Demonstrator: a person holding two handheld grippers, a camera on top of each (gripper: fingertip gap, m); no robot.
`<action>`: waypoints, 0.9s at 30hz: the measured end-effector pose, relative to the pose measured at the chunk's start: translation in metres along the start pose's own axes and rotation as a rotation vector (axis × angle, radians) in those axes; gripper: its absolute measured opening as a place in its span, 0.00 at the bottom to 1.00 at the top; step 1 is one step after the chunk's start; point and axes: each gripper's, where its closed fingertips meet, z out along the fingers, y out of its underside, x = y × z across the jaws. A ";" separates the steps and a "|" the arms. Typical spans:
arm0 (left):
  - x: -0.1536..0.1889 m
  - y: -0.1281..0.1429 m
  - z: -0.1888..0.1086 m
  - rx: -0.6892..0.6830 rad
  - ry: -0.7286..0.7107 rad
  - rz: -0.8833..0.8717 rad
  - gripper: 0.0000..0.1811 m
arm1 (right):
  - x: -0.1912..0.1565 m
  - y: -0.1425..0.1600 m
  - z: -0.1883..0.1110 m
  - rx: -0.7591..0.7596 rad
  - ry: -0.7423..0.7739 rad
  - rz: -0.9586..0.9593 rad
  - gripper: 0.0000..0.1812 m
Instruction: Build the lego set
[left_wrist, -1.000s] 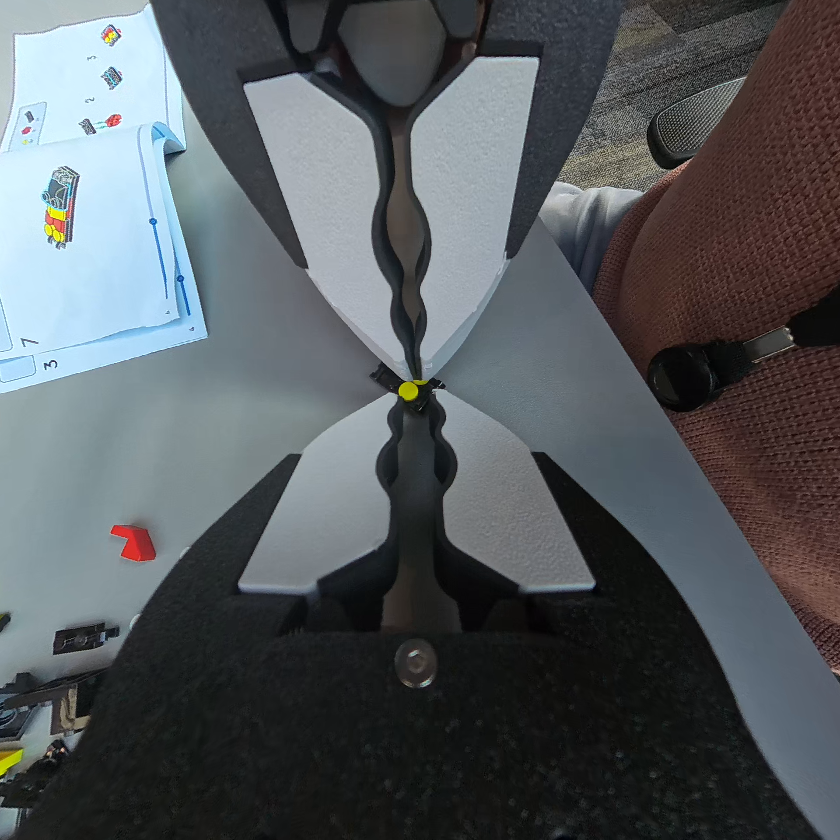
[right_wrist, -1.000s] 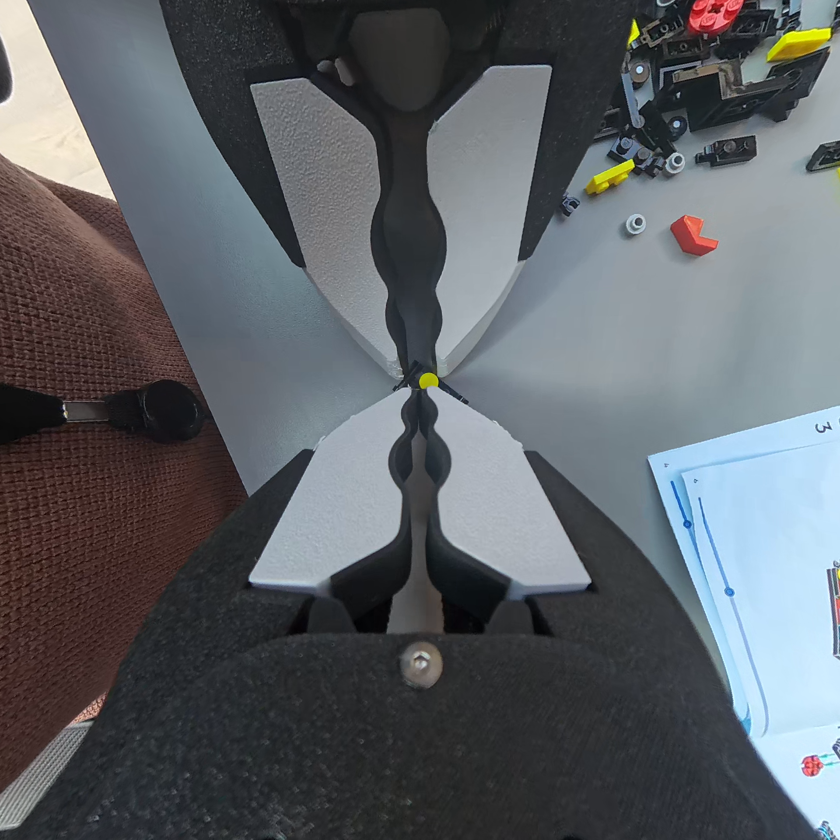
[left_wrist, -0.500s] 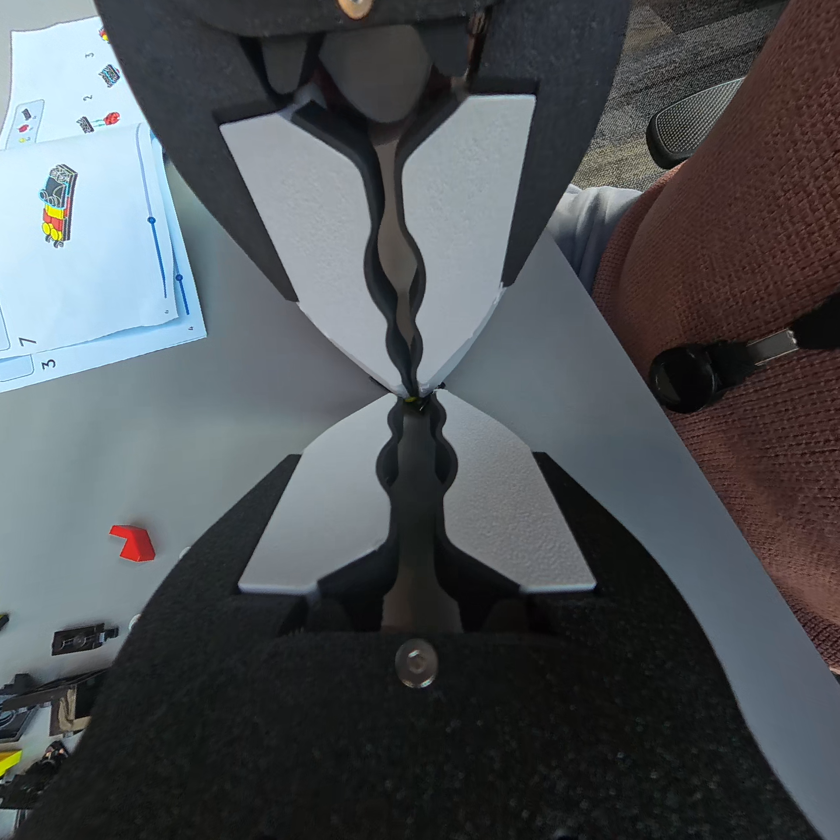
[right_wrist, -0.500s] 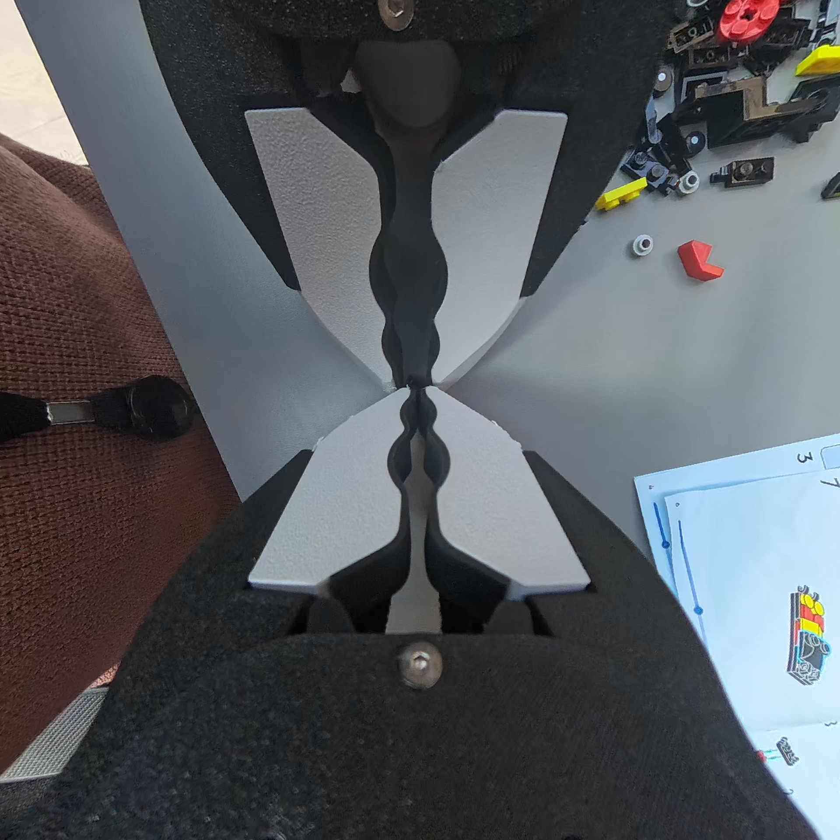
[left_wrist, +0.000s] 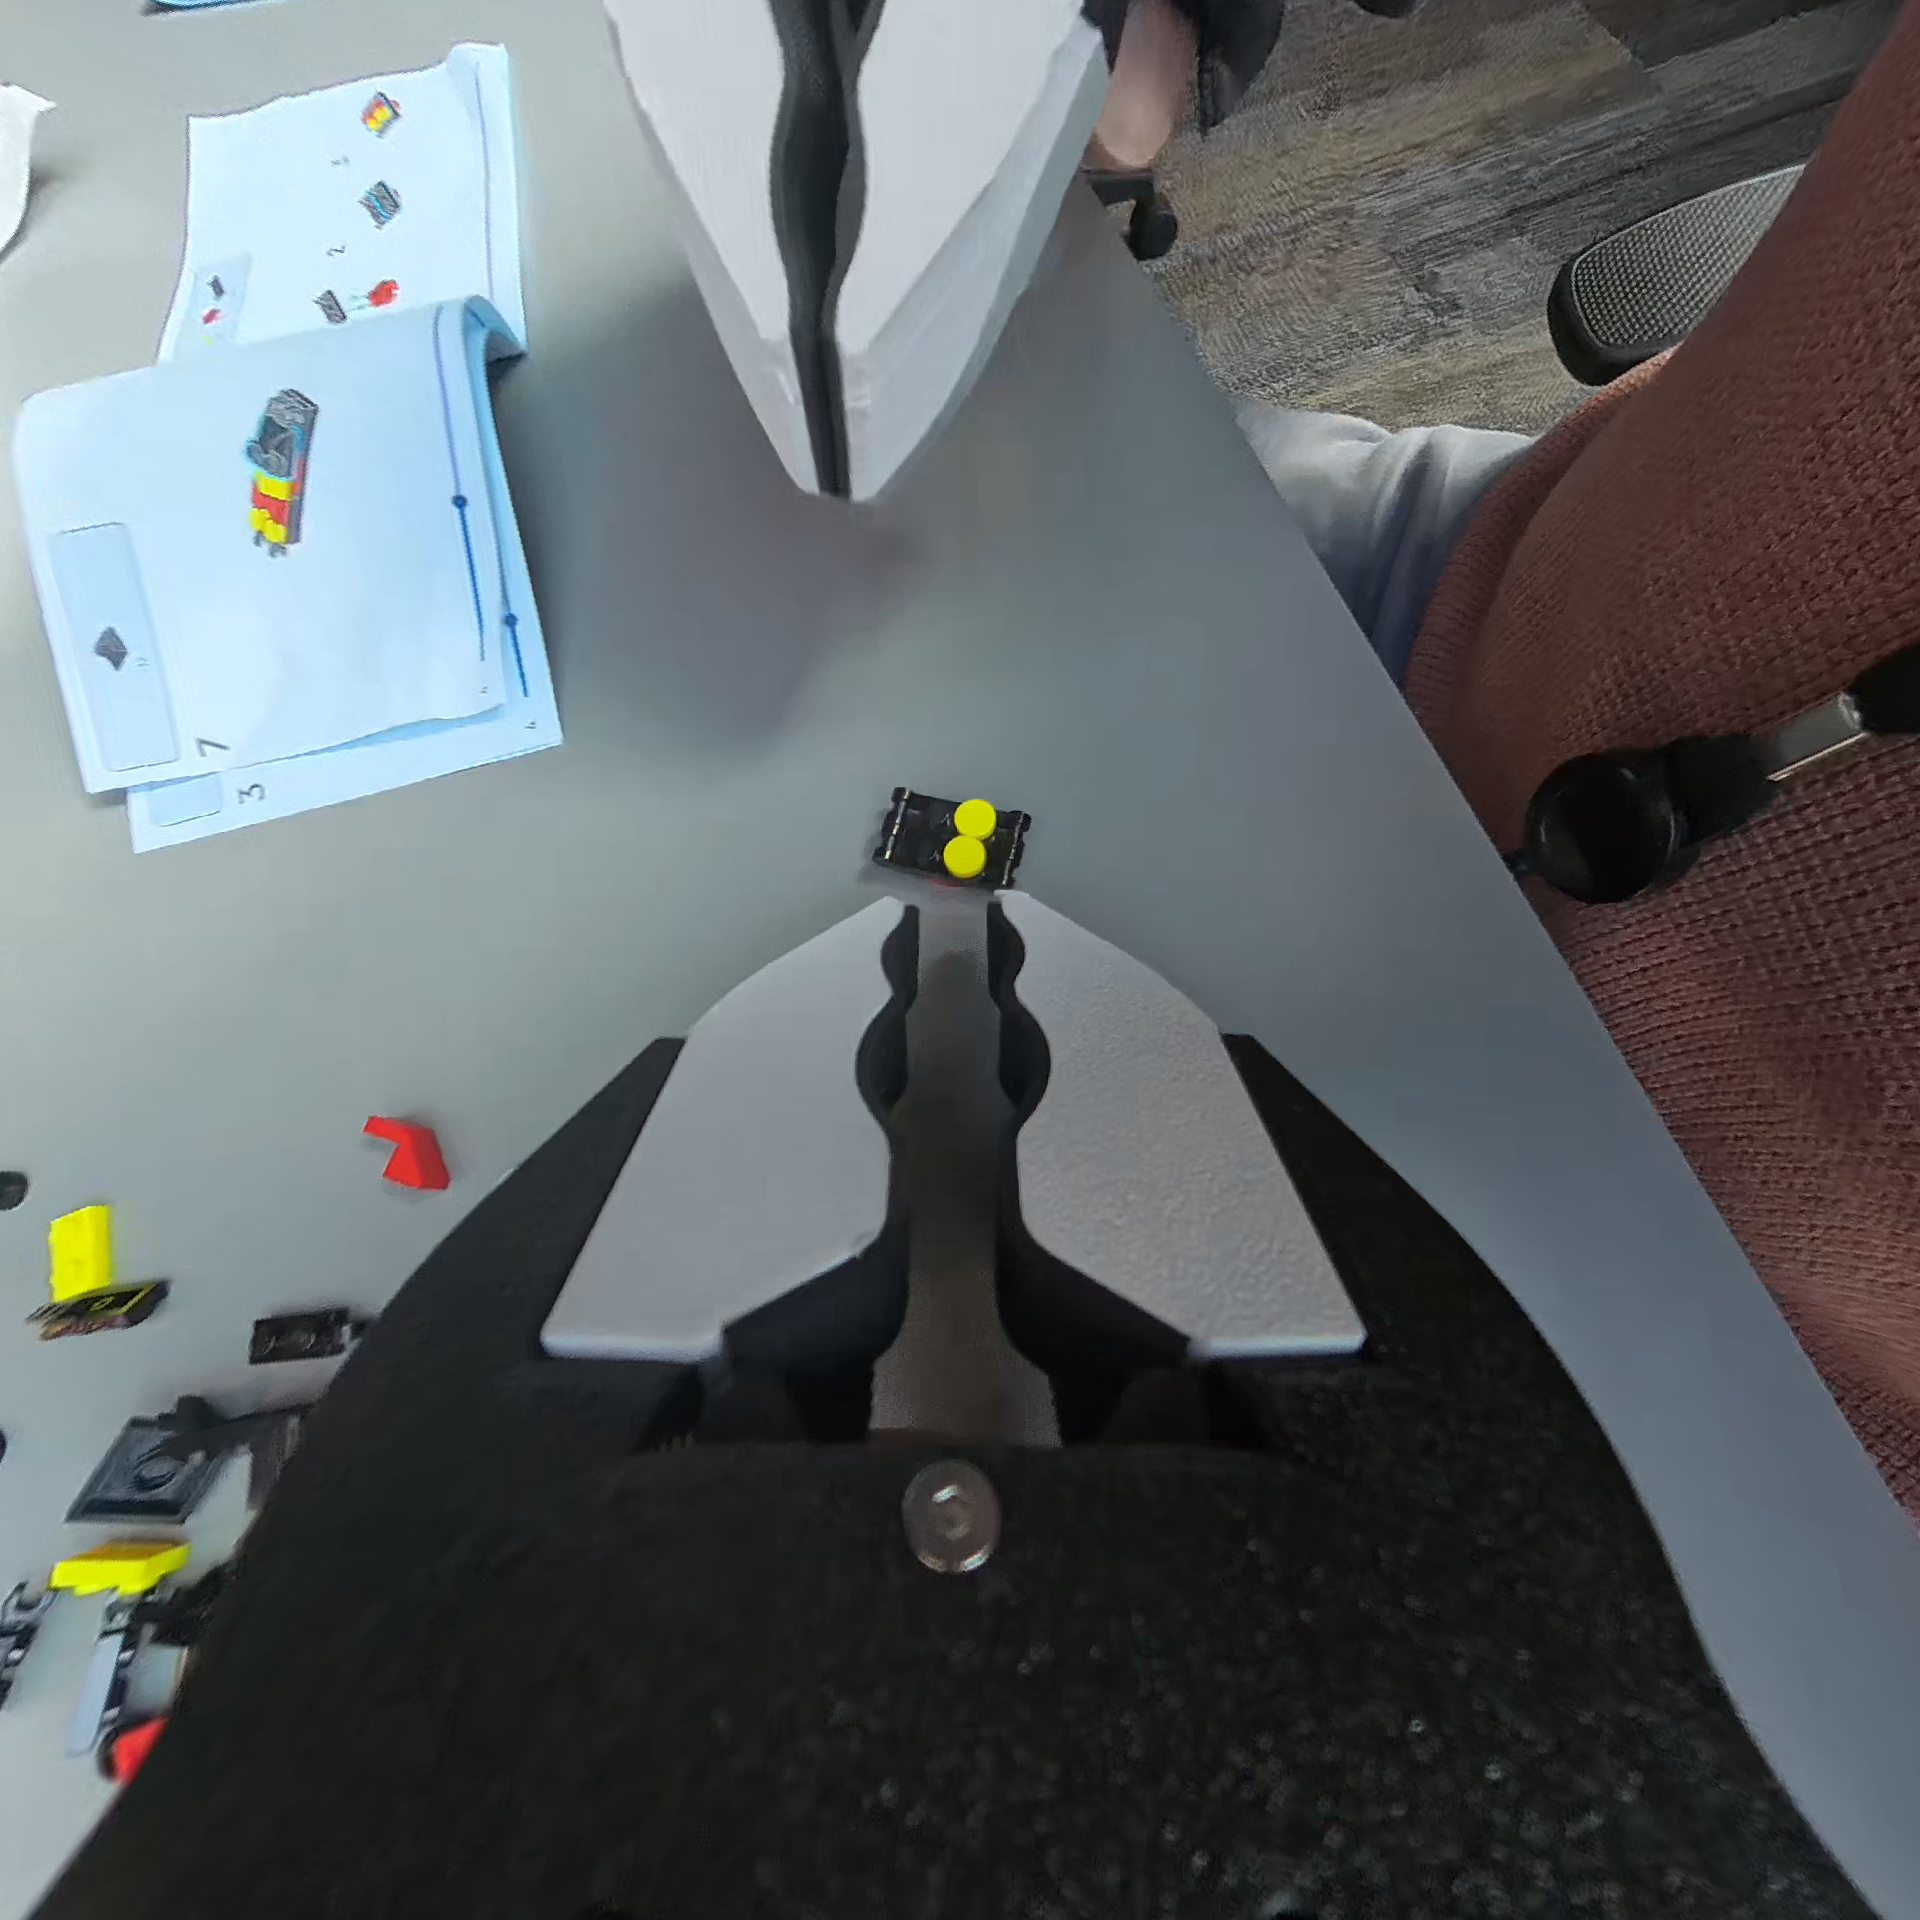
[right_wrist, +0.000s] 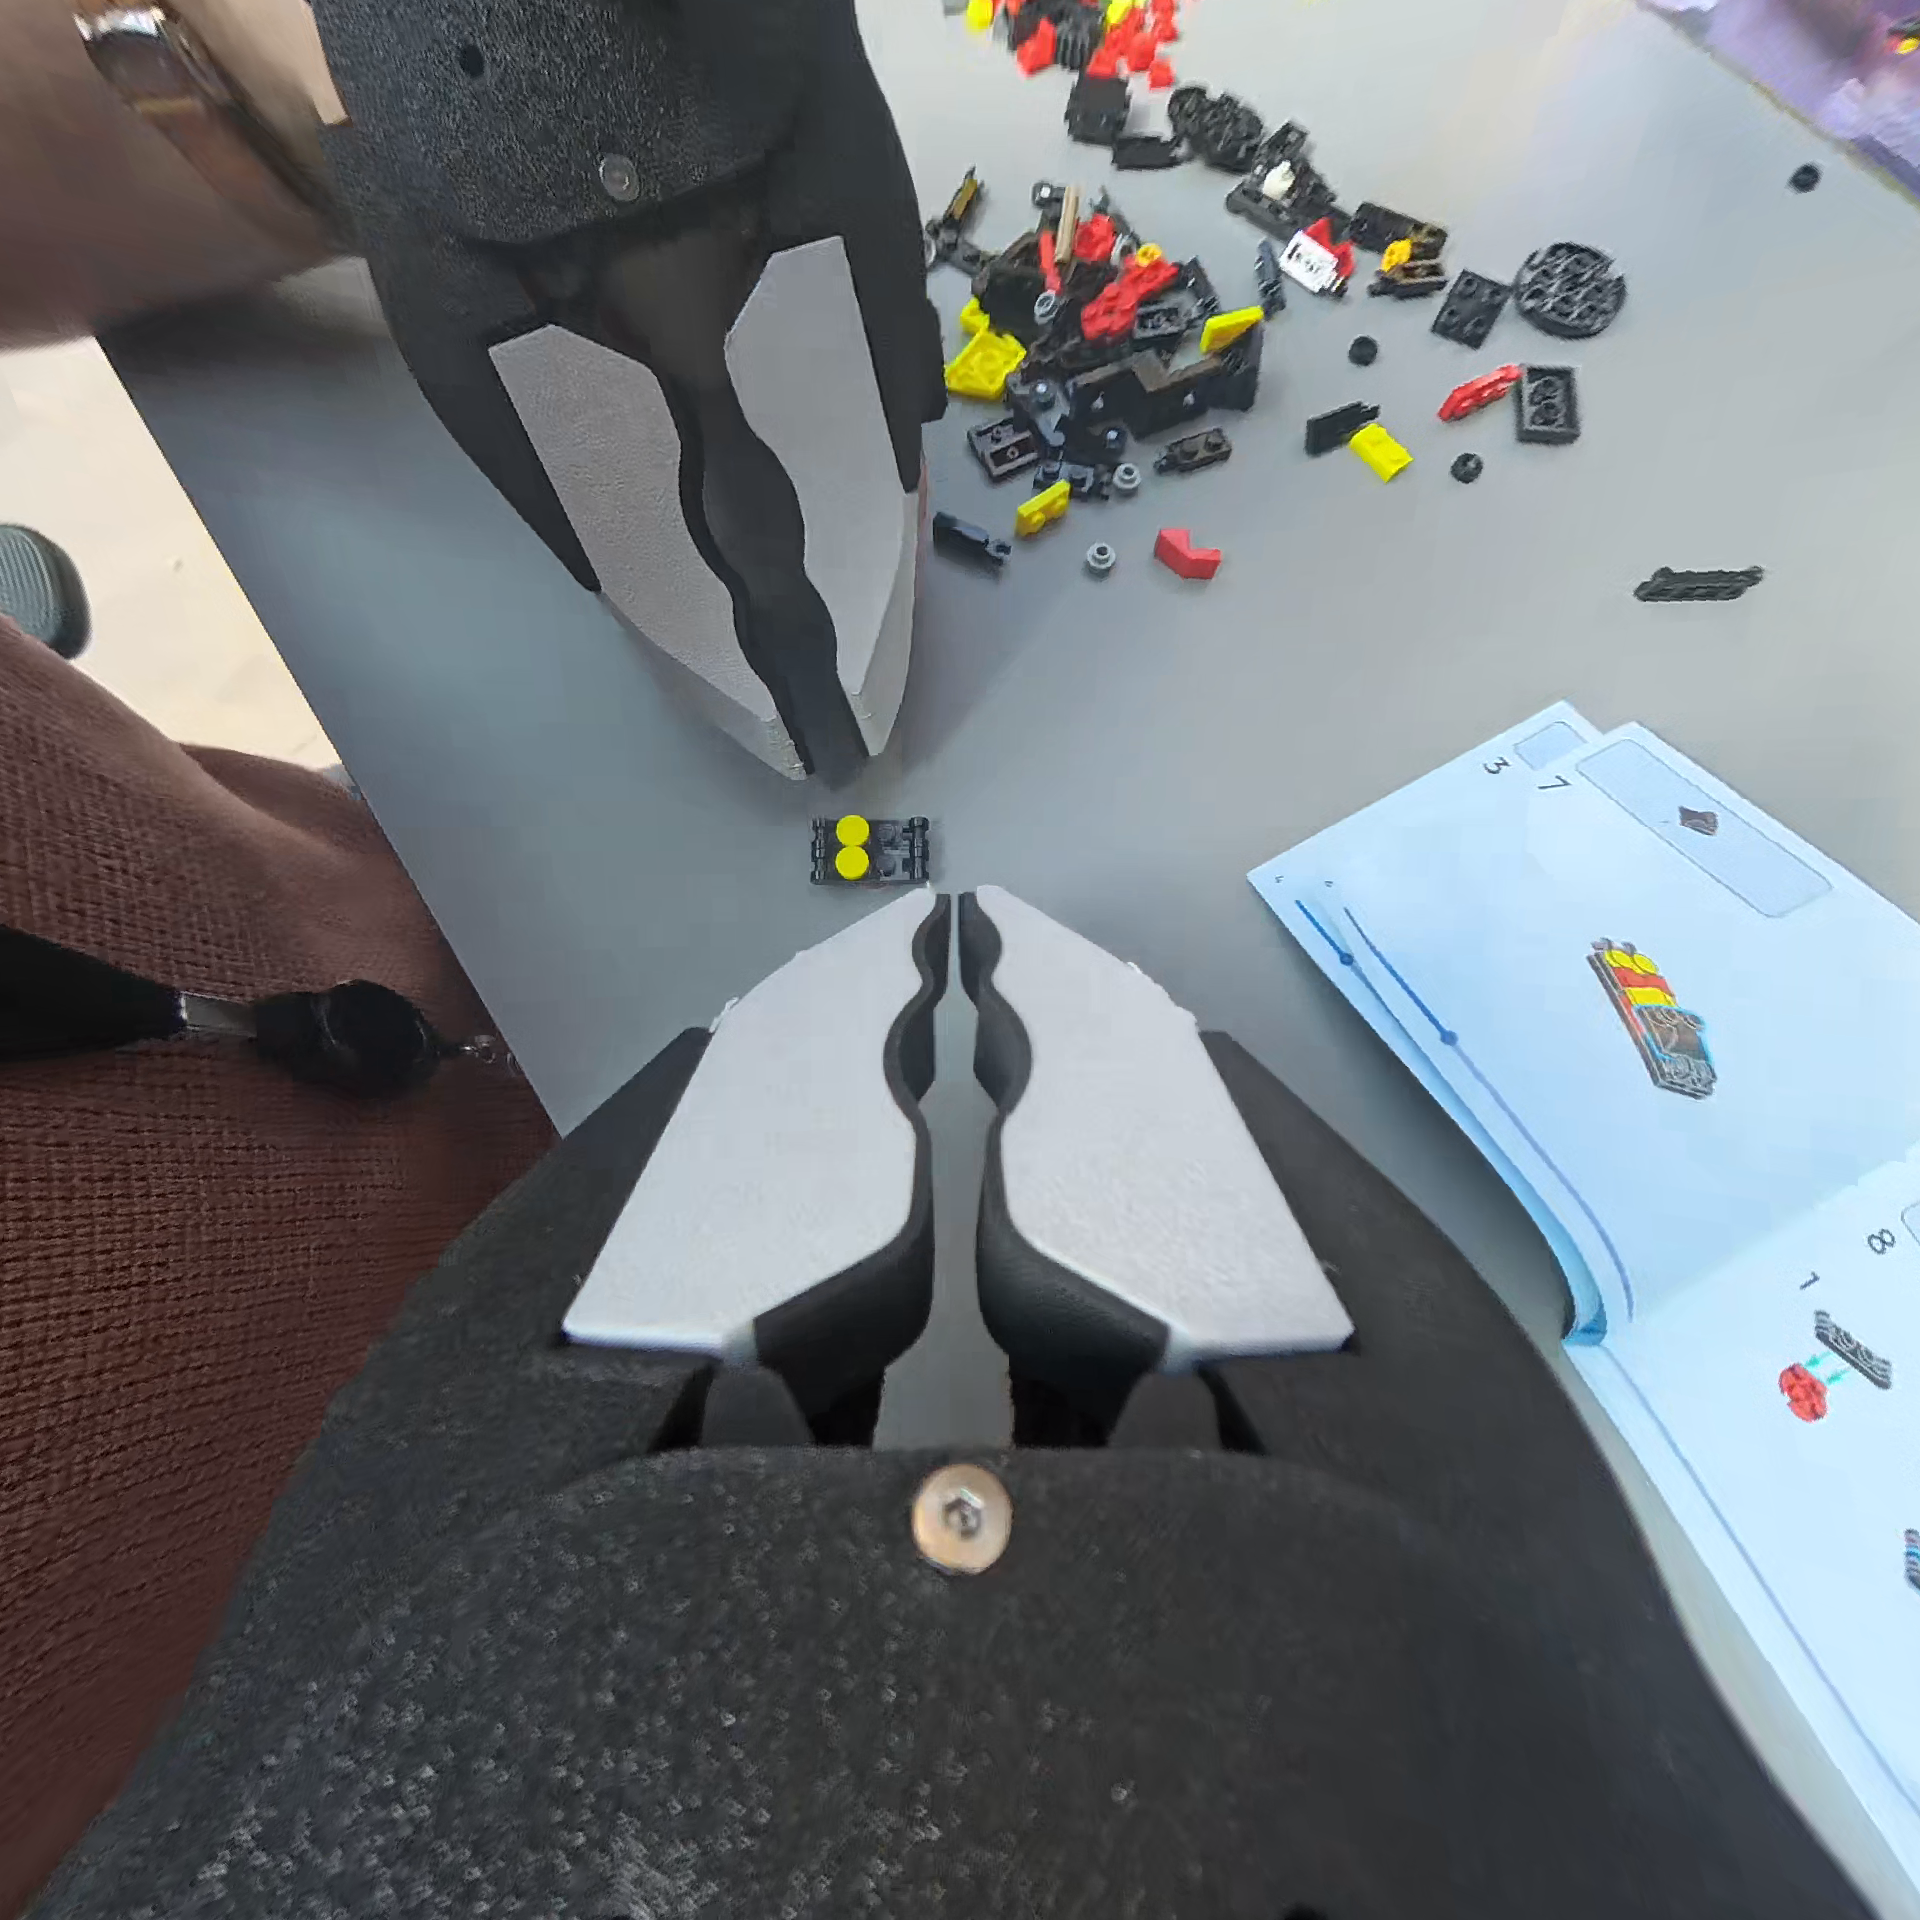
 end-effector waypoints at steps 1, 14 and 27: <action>-0.002 -0.002 -0.006 0.010 -0.024 -0.005 0.07 | 0.003 -0.002 -0.007 0.047 0.024 0.010 0.06; -0.028 -0.038 -0.032 0.252 -0.277 -0.063 0.10 | 0.032 0.033 -0.058 0.290 0.179 0.193 0.12; -0.049 -0.086 -0.012 0.392 -0.329 -0.060 0.10 | 0.056 0.059 -0.092 0.348 0.269 0.221 0.12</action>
